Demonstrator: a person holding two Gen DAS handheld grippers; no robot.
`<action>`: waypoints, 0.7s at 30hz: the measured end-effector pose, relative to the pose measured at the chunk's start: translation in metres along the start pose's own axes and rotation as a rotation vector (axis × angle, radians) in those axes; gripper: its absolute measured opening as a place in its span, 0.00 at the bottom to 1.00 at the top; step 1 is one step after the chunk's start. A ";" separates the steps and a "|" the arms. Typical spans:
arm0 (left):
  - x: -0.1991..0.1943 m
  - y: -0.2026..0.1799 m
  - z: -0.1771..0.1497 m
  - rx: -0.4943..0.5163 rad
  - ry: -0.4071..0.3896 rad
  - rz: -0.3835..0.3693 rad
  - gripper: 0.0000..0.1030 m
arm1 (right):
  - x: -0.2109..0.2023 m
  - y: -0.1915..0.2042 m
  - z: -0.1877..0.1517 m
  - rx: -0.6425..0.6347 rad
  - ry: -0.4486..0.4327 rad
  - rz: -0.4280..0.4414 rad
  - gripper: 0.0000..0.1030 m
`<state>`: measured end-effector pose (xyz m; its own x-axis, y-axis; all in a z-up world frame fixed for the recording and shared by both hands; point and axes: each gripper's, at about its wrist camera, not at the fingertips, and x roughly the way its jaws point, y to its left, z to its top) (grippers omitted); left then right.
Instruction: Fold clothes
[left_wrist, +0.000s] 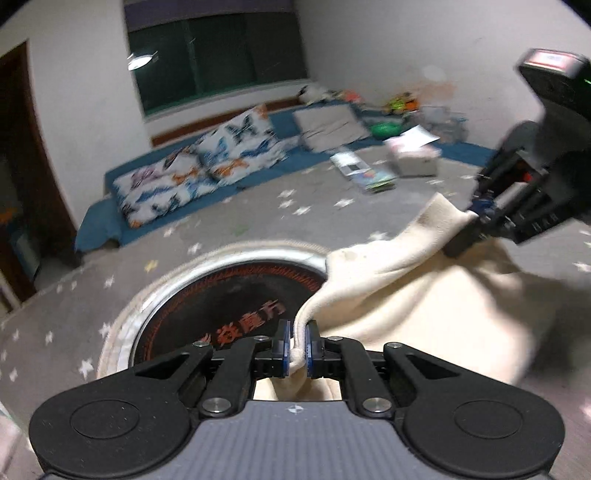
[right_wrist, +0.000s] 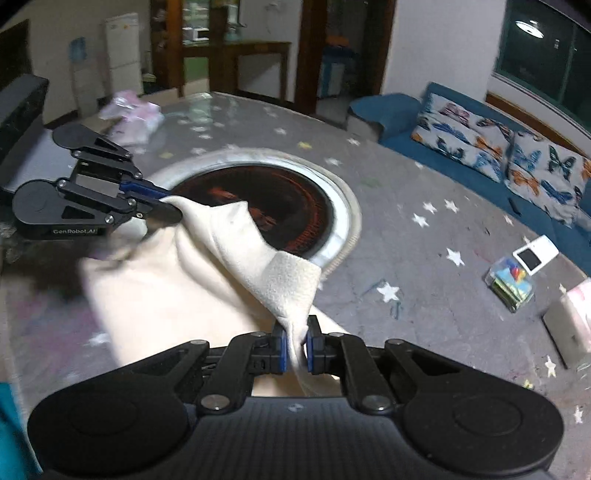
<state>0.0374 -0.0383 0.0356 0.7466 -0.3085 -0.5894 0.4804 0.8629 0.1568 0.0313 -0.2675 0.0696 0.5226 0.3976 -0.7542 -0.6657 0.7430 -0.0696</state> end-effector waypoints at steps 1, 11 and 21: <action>0.009 0.003 -0.002 -0.019 0.013 0.002 0.09 | 0.010 -0.001 -0.002 0.015 0.010 -0.005 0.10; 0.022 0.020 -0.001 -0.111 0.039 0.105 0.20 | 0.012 -0.034 -0.013 0.230 -0.072 -0.116 0.32; 0.018 -0.019 0.027 -0.126 -0.007 -0.089 0.18 | 0.020 -0.015 0.005 0.255 -0.102 -0.017 0.17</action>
<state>0.0540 -0.0713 0.0437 0.7068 -0.3883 -0.5913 0.4834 0.8754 0.0030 0.0542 -0.2676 0.0589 0.5922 0.4259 -0.6841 -0.5071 0.8567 0.0944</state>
